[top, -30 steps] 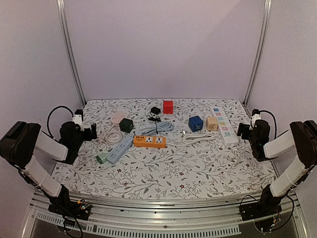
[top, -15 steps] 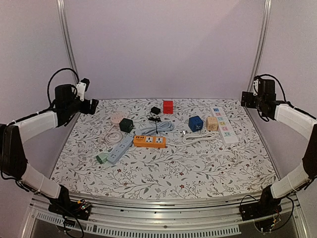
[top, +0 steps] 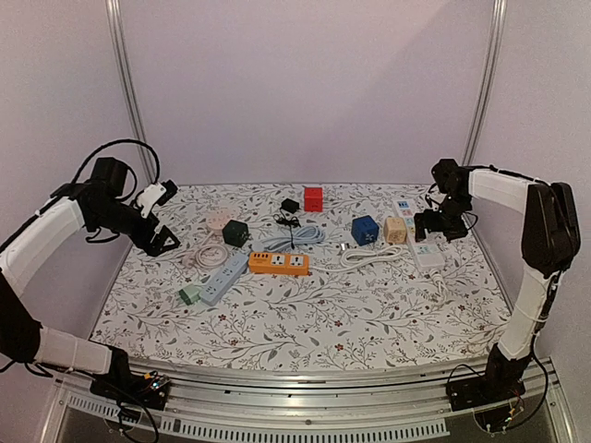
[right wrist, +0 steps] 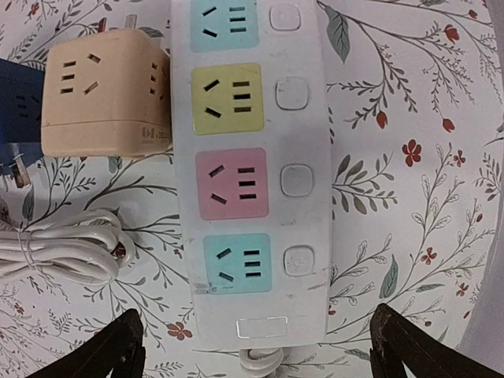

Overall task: Insert the plug
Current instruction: Pick up the socket from the center of the board.

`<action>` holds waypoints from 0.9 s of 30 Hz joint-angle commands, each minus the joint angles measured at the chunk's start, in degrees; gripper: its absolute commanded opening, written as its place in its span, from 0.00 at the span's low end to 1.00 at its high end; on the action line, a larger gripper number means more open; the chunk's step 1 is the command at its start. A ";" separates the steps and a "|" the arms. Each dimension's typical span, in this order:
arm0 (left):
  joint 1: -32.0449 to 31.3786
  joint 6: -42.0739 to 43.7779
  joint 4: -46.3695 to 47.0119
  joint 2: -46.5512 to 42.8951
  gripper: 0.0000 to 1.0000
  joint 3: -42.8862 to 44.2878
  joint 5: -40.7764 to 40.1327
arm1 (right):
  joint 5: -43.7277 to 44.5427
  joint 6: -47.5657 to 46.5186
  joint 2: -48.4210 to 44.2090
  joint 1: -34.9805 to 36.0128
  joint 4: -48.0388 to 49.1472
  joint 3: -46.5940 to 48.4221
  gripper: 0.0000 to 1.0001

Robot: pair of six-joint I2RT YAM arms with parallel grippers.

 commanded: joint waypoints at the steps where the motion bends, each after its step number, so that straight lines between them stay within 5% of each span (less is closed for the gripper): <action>1: -0.76 1.03 -4.89 0.02 1.00 -1.20 0.59 | 4.39 -0.02 8.39 0.83 -7.08 5.98 0.99; 12: -1.70 -0.24 -4.66 0.60 0.99 -1.46 1.14 | 5.15 -2.78 19.28 0.82 -6.94 10.39 0.98; 20: -1.99 -0.37 -4.63 -0.30 1.00 -1.99 -0.11 | 8.32 -1.94 15.79 -0.01 -5.34 10.11 0.51; 27: -1.99 -0.53 -4.48 -1.30 0.99 -1.85 -0.07 | 12.72 0.49 3.30 -1.01 -3.13 11.09 0.34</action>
